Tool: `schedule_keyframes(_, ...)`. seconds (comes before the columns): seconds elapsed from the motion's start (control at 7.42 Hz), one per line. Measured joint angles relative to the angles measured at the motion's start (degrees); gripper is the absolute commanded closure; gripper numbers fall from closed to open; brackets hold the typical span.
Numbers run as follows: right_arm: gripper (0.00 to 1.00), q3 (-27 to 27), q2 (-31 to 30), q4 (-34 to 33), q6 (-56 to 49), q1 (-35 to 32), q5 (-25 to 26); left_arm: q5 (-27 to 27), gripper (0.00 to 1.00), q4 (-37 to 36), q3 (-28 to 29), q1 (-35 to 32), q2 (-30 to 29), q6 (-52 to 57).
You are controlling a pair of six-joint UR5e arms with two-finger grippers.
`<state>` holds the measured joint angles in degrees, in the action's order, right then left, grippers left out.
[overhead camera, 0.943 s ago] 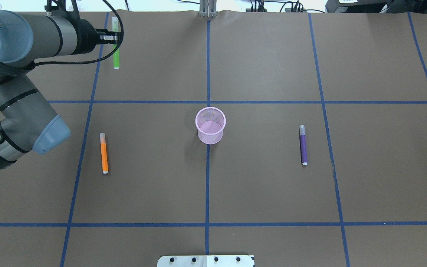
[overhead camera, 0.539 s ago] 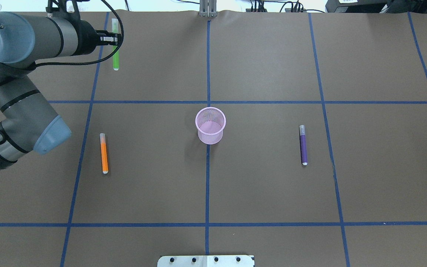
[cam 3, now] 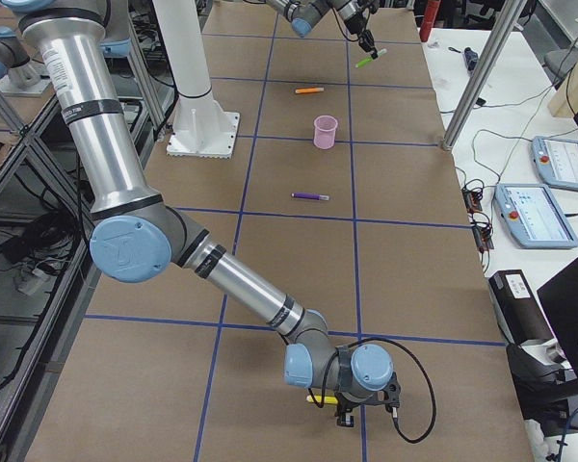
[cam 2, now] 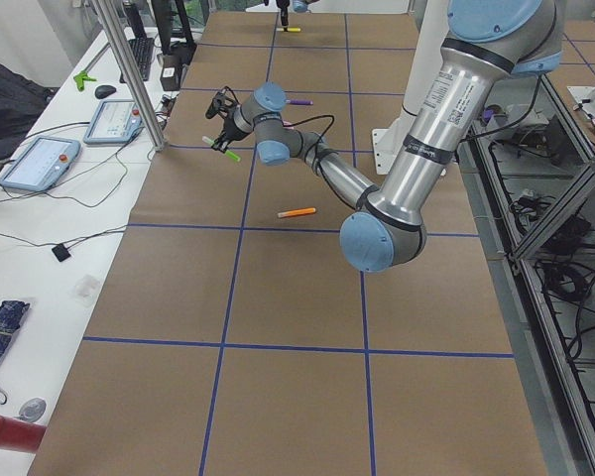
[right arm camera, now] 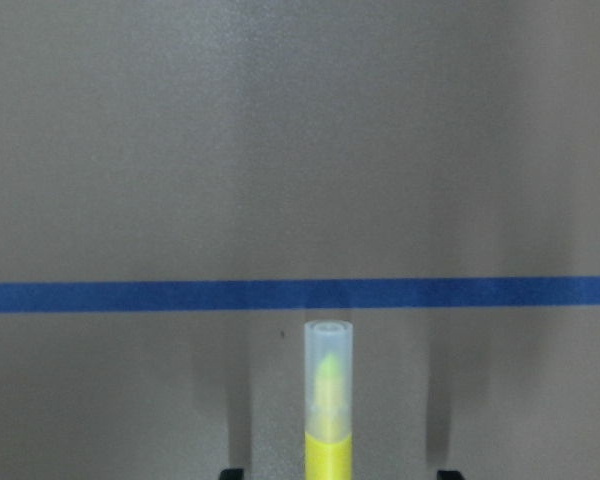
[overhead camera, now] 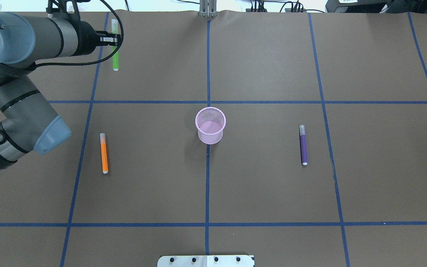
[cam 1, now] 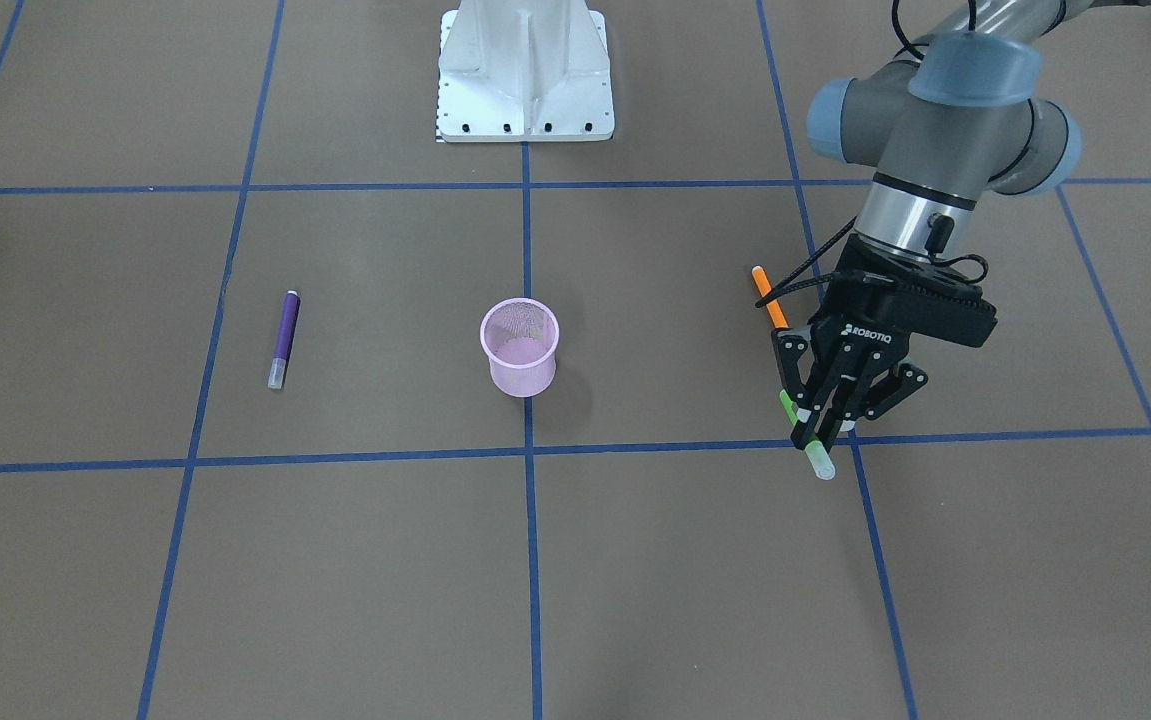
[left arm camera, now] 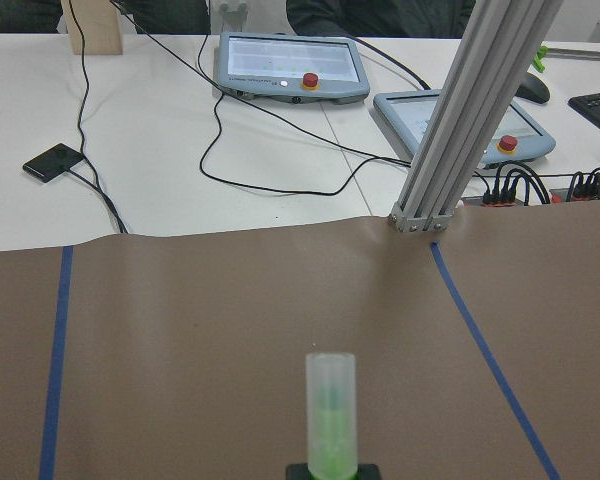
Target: Collect pens into pen holder
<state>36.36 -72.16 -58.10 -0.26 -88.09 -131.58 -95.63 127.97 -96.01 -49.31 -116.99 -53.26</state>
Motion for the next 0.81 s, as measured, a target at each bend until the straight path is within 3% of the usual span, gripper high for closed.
schedule_keyframes(0.81,0.49,-0.07,-0.11,0.0,0.0,0.02,0.01,0.0,1.0,0.0,-0.05,0.0,0.0,0.0)
